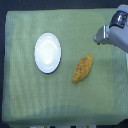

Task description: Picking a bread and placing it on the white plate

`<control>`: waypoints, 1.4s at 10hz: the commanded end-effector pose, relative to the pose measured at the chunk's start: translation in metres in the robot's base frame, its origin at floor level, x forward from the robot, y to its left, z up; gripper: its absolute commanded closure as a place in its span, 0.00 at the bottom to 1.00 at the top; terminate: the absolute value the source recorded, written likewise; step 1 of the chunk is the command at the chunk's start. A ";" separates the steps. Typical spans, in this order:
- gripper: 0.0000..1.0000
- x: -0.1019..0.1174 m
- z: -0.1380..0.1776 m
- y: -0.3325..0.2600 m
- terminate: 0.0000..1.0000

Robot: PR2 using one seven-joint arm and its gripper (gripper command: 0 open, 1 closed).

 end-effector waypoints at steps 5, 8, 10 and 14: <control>0.00 -0.009 -0.015 -0.001 0.00; 0.00 -0.021 -0.044 0.014 0.00; 0.00 -0.021 -0.062 0.023 0.00; 0.00 -0.017 -0.095 0.045 0.00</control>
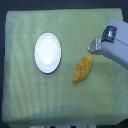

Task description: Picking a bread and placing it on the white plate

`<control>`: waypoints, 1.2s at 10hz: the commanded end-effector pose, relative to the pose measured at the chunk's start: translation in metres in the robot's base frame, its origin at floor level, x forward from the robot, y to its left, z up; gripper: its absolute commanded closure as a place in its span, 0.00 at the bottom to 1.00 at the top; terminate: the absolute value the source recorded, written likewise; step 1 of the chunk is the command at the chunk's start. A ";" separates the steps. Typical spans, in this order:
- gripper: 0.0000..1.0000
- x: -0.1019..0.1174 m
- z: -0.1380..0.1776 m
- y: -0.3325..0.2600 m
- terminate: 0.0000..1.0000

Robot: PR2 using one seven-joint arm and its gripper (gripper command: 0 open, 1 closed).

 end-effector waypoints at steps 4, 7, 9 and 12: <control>0.00 0.006 -0.074 0.035 0.00; 0.00 -0.003 -0.100 0.056 0.00; 0.00 -0.008 -0.108 0.065 0.00; 0.00 -0.009 -0.131 0.071 0.00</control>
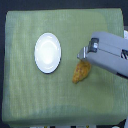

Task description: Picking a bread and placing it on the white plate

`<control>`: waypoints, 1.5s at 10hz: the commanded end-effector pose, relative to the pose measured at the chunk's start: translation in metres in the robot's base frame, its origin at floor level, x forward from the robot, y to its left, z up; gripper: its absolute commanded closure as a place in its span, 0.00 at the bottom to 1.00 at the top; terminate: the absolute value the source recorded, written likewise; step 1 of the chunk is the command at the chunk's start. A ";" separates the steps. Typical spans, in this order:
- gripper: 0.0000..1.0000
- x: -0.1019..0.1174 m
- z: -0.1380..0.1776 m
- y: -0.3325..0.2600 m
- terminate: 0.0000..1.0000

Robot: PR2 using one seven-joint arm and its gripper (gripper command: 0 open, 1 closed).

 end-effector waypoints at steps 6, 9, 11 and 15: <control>1.00 -0.026 -0.036 0.002 0.00; 1.00 -0.021 -0.029 0.011 0.00; 1.00 -0.017 -0.026 0.014 0.00; 1.00 -0.012 -0.018 0.015 0.00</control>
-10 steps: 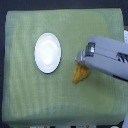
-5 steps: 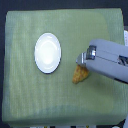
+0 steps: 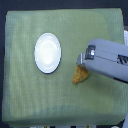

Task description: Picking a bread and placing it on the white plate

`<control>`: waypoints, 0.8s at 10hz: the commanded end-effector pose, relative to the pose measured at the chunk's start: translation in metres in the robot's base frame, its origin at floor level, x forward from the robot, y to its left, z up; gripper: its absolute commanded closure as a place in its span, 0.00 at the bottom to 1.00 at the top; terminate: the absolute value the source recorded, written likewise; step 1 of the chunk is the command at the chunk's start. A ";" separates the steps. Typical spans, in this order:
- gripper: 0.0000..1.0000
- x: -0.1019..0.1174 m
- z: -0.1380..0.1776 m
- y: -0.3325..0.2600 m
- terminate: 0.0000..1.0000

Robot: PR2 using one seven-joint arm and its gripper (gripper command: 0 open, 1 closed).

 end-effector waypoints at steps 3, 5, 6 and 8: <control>1.00 0.005 0.016 0.006 0.00; 1.00 0.007 0.021 0.001 0.00; 1.00 0.007 0.025 0.001 0.00; 1.00 0.006 0.044 0.011 0.00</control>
